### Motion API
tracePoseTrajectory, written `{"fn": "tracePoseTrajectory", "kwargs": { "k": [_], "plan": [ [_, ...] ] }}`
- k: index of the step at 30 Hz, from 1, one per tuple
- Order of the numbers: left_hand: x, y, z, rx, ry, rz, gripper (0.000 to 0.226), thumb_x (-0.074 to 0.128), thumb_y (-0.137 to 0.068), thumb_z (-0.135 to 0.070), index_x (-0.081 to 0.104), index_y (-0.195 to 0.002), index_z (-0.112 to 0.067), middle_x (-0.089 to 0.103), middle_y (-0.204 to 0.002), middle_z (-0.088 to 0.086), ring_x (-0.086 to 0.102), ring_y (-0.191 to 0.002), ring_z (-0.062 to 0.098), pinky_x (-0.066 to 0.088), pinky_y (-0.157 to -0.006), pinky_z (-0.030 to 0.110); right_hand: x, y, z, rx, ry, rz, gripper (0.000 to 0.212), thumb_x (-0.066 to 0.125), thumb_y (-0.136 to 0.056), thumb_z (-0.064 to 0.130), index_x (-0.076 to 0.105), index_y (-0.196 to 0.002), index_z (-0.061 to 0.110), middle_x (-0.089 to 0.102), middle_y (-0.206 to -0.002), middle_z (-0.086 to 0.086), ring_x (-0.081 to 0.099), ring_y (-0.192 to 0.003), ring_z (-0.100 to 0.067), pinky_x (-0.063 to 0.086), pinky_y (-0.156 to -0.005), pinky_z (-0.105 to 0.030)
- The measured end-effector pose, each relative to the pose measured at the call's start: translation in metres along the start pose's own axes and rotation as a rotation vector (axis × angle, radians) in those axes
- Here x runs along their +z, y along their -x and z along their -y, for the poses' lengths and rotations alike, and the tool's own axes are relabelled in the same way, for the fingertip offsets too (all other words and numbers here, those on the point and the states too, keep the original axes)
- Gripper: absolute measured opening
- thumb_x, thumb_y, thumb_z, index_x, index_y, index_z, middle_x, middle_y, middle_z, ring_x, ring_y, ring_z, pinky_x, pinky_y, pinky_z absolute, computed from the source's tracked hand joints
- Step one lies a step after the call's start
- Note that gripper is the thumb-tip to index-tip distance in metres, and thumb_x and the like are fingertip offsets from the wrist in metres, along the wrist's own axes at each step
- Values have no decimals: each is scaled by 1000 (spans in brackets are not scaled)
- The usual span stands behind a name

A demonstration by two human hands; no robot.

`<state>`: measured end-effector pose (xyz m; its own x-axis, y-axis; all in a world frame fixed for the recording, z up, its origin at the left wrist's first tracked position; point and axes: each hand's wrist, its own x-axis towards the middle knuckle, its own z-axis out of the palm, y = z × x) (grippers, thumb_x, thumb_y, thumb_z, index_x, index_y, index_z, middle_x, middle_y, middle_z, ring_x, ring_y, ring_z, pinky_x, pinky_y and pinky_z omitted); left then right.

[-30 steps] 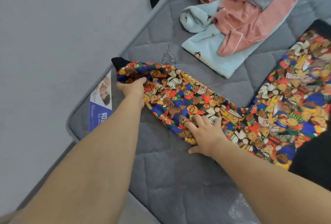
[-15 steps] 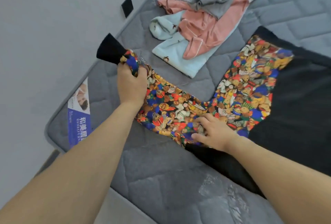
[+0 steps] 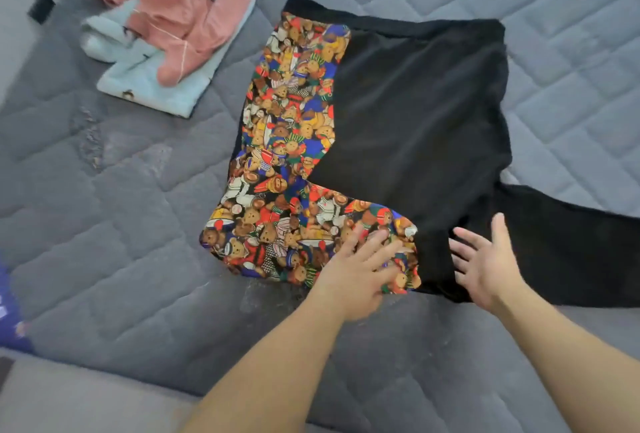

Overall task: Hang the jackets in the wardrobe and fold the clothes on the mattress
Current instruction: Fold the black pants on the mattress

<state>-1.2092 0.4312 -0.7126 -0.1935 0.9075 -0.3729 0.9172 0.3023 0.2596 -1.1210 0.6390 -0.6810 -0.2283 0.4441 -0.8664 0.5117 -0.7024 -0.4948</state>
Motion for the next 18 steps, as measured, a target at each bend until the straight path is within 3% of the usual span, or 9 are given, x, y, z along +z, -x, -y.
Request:
{"fn": "tracePoseTrajectory", "kwargs": {
  "k": [1, 3, 4, 6, 8, 11, 13, 16, 18],
  "plan": [
    [8, 5, -2, -110, 12, -5, 58, 35, -97, -46, 27, -152, -30, -7, -166, -4, -18, -150, 22, -19, -115, 58, -6, -4, -4, 31, 171, 52, 56, 48, -88, 68, 61, -114, 21, 69, -110, -3, 64, -101, -21, 49, -92, -41],
    [21, 18, 4, -378, 86, -99, 65, 27, -95, -54, 16, -156, -34, -10, -165, -6, -22, -149, 20, -20, -114, 59, -6, -12, -19, -9, 597, 143, 37, 71, -84, 42, 61, -112, 20, 71, -107, -3, 65, -95, -17, 53, -81, -37],
    [25, 26, 9, -494, 89, -150, 65, 26, -94, -55, 17, -155, -36, -4, -166, -5, -16, -150, 21, -19, -114, 61, -2, -16, -26, -62, 743, 134, 28, 73, -83, 25, 63, -109, 17, 71, -102, -6, 65, -88, -18, 53, -76, -37],
    [28, 43, 24, -685, 73, -160, 63, 23, -95, -58, 14, -155, -40, 1, -166, -3, -10, -151, 24, -21, -110, 64, 8, -23, -33, -143, 766, 27, 15, 60, -84, 12, 64, -98, 15, 70, -98, -14, 64, -81, -24, 56, -76, -43],
    [26, 51, 43, -856, 131, -59, 62, 17, -97, -63, -1, -154, -45, -12, -165, -6, -18, -150, 25, -22, -105, 67, 12, -21, -23, -181, 674, -130, 23, 47, -81, 8, 58, -100, 13, 65, -102, -16, 61, -84, -30, 53, -70, -39],
    [22, 43, 76, -992, 245, 28, 68, 12, -91, -76, -11, -150, -52, -26, -161, -8, -27, -147, 26, -15, -106, 74, 0, -24, -6, -213, 781, -269, 41, 45, -84, 6, 48, -125, 8, 59, -116, -18, 56, -98, -35, 40, -71, -33],
    [19, 31, 97, -1049, 394, 117, 73, 10, -85, -84, -16, -147, -56, -33, -158, -9, -31, -145, 28, -13, -104, 77, -3, -26, -4, -201, 964, -257, 47, 46, -87, 6, 38, -133, 7, 57, -117, -20, 56, -103, -37, 40, -74, -34],
    [9, 9, 117, -1173, 529, 174, 79, 14, -84, -85, -21, -147, -52, -33, -158, -5, -28, -146, 33, -7, -103, 80, -3, -32, -11, -194, 1071, -169, 59, 51, -85, 5, 25, -138, 15, 56, -103, -15, 57, -93, -34, 44, -73, -37],
    [-7, -6, 114, -1215, 506, 99, 81, 22, -90, -74, -15, -154, -39, -26, -162, 2, -23, -147, 36, 1, -104, 80, -8, -28, -16, -252, 1031, -138, 76, 55, -81, 3, 19, -146, 21, 56, -118, -15, 57, -105, -35, 47, -82, -41]
  ]
}}
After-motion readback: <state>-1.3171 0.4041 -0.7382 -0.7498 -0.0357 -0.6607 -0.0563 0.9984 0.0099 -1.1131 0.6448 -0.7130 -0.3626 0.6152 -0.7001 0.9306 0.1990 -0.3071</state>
